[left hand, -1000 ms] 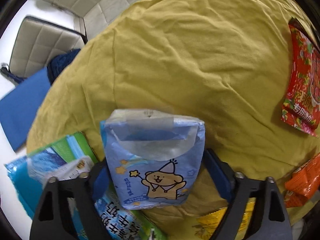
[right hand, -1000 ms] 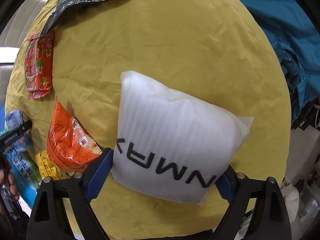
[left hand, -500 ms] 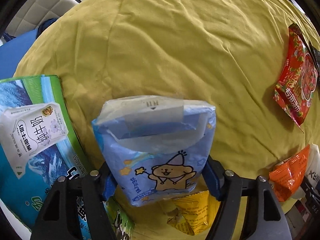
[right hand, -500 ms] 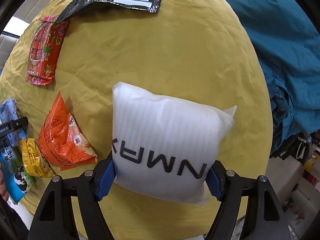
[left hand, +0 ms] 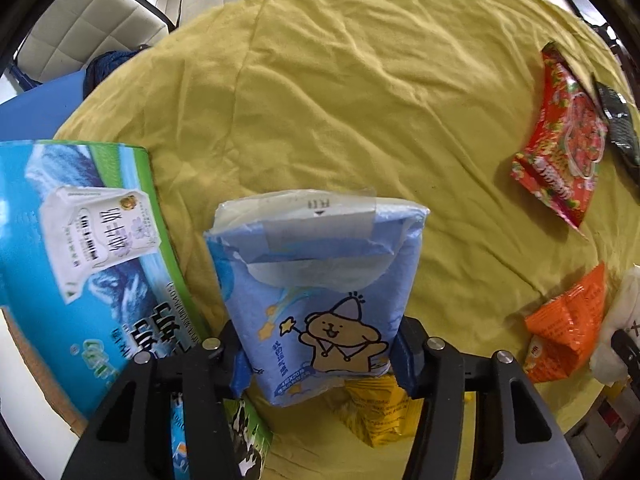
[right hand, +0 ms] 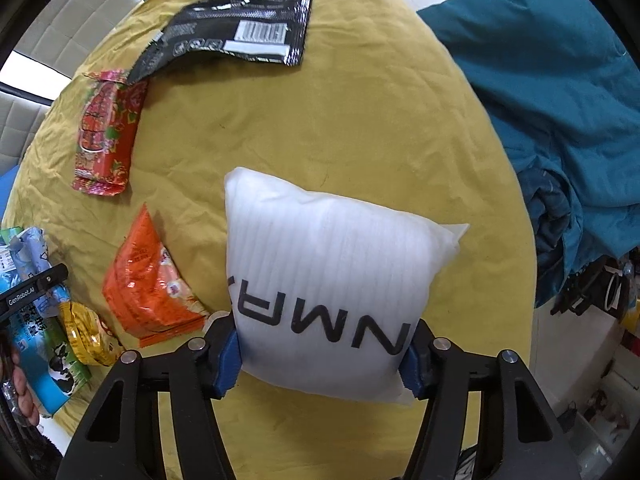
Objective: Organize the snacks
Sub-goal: 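Carry the blue packet with the left tool while the right tool carries the white pouch to the box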
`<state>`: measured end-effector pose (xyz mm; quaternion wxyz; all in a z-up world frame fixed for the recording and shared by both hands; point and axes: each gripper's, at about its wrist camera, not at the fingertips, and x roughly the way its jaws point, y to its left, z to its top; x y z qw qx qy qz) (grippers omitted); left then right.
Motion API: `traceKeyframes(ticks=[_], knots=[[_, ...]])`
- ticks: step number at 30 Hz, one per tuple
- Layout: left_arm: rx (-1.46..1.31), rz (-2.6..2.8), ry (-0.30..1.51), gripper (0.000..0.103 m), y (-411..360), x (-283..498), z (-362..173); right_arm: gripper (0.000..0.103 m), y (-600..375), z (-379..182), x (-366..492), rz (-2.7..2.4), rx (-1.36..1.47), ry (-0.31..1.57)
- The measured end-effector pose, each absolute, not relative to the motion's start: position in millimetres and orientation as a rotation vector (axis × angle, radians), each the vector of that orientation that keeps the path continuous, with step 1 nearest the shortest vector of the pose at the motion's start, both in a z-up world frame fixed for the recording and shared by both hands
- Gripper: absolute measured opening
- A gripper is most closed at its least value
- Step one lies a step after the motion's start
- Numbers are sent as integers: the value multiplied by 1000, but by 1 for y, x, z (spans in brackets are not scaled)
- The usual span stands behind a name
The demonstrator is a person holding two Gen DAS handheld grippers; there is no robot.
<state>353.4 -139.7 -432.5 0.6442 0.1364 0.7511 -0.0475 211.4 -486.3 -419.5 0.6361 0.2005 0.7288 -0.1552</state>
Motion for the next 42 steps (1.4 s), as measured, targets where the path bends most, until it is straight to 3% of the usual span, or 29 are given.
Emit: traceKeyframes(ticks=[26, 42], knots=[[44, -262, 1477, 50, -130, 290, -280, 63, -383, -286, 222, -99, 336, 1414], [-52, -205, 1440, 50, 26, 307, -229, 63, -182, -230, 276, 157, 229, 1365]])
